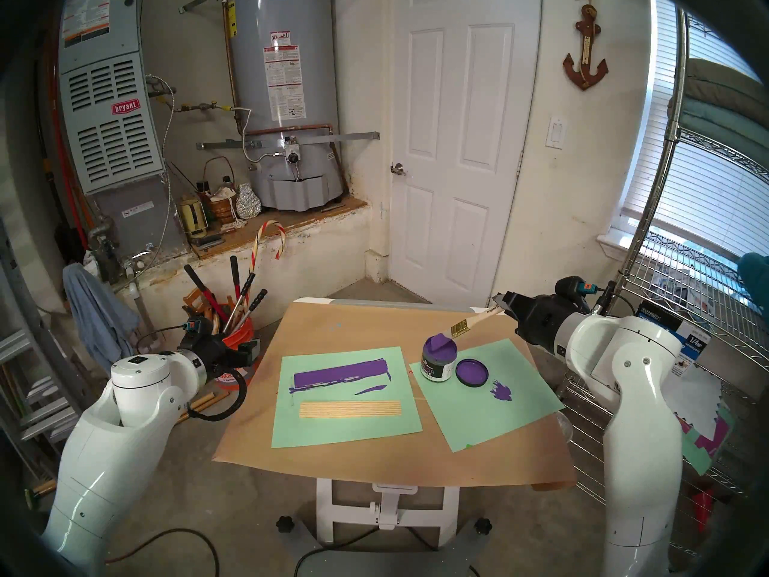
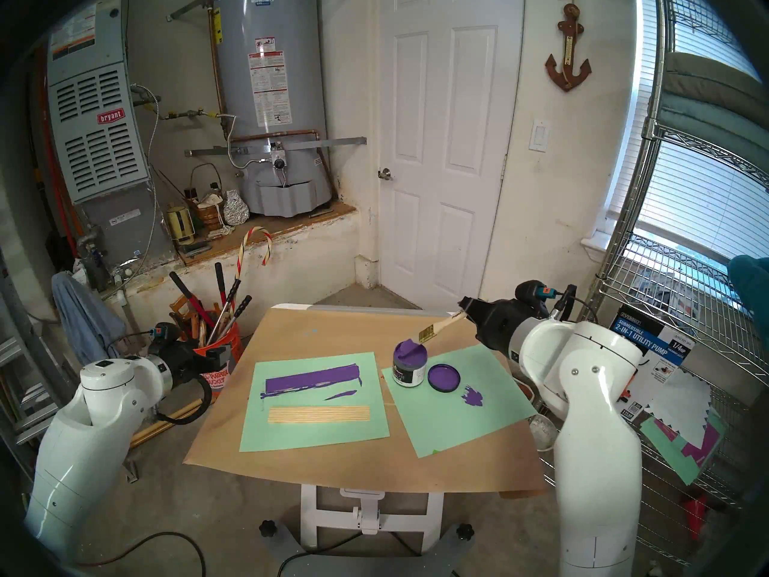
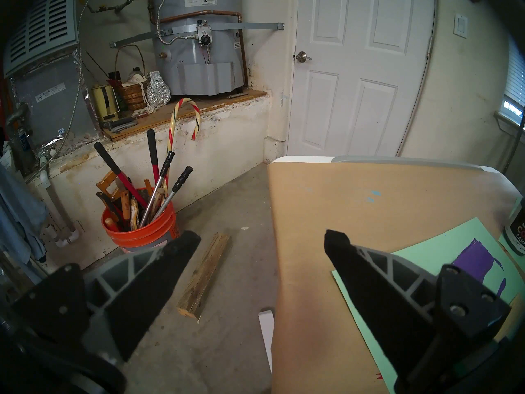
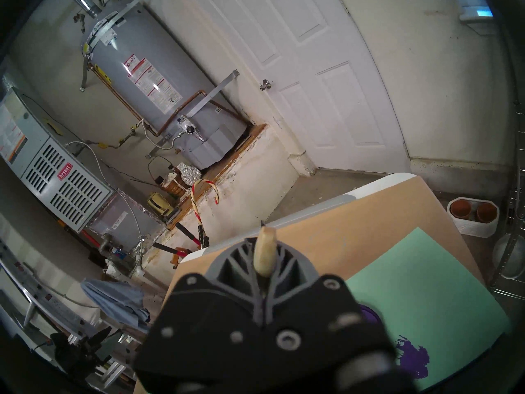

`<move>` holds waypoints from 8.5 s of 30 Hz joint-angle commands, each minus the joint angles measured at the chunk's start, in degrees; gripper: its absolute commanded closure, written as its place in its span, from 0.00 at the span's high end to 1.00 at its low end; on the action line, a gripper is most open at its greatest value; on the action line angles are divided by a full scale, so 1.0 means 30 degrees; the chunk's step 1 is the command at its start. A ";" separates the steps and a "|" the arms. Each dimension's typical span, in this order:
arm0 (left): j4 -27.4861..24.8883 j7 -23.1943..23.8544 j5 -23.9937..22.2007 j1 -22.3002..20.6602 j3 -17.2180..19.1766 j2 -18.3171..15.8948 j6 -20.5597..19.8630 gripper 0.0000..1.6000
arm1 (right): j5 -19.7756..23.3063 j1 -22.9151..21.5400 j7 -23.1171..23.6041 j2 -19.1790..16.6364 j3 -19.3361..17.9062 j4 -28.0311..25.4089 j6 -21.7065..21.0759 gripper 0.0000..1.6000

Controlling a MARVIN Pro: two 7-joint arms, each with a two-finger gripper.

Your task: Pick up brush, dip the brush into paint, and paint the wood

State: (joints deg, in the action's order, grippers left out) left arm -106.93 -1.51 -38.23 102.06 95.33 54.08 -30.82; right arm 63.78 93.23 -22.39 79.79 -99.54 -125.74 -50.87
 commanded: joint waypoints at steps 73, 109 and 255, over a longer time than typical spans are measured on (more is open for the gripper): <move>-0.0302 -0.0024 -0.0040 -0.0089 0.0186 -0.0031 0.0043 1.00 | 0.0622 0.4206 -0.0996 0.3291 0.5723 -0.3522 0.3124 0.00; -0.0308 -0.0026 -0.0040 -0.0085 0.0191 -0.0028 0.0040 1.00 | -0.0996 0.3393 -0.0964 0.0852 1.0702 -0.1279 0.6796 0.00; -0.0313 -0.0029 -0.0043 -0.0082 0.0194 -0.0027 0.0037 1.00 | -0.2507 0.2333 -0.2767 -0.2153 1.3673 0.0645 1.0267 0.00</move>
State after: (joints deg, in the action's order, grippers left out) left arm -106.94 -1.51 -38.23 102.06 95.33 54.07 -30.82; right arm 56.21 100.22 -30.74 73.28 -58.01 -122.01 -20.53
